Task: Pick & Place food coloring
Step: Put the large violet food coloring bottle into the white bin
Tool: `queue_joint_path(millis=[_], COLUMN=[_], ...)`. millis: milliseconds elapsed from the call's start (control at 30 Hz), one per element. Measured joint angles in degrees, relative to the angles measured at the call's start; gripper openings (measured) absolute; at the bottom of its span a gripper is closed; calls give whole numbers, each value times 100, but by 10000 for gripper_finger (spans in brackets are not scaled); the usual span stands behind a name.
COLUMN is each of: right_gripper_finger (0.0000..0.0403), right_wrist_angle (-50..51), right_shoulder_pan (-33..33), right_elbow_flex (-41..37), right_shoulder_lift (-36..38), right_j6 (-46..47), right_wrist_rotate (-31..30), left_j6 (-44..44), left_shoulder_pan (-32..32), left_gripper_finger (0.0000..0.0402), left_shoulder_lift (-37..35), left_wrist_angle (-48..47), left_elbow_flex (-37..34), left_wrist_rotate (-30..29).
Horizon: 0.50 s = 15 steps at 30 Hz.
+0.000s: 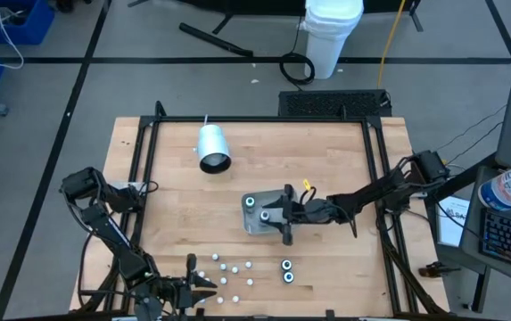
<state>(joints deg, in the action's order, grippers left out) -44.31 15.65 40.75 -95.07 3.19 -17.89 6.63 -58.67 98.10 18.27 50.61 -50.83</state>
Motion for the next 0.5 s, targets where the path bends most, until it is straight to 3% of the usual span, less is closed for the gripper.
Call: queue_joint_path(millis=[500], right_gripper_finger=[215], right_wrist_angle=[118], right_shoulder_pan=[95], right_elbow_flex=[-2], right_shoulder_lift=[-140], right_j6=[165], right_wrist_rotate=[-33], left_j6=[92], left_shoulder_pan=[0], left_gripper_finger=[78], left_shoulder_lift=[0], left_wrist_angle=[1], left_elbow_flex=[0], left_wrist_rotate=[-2])
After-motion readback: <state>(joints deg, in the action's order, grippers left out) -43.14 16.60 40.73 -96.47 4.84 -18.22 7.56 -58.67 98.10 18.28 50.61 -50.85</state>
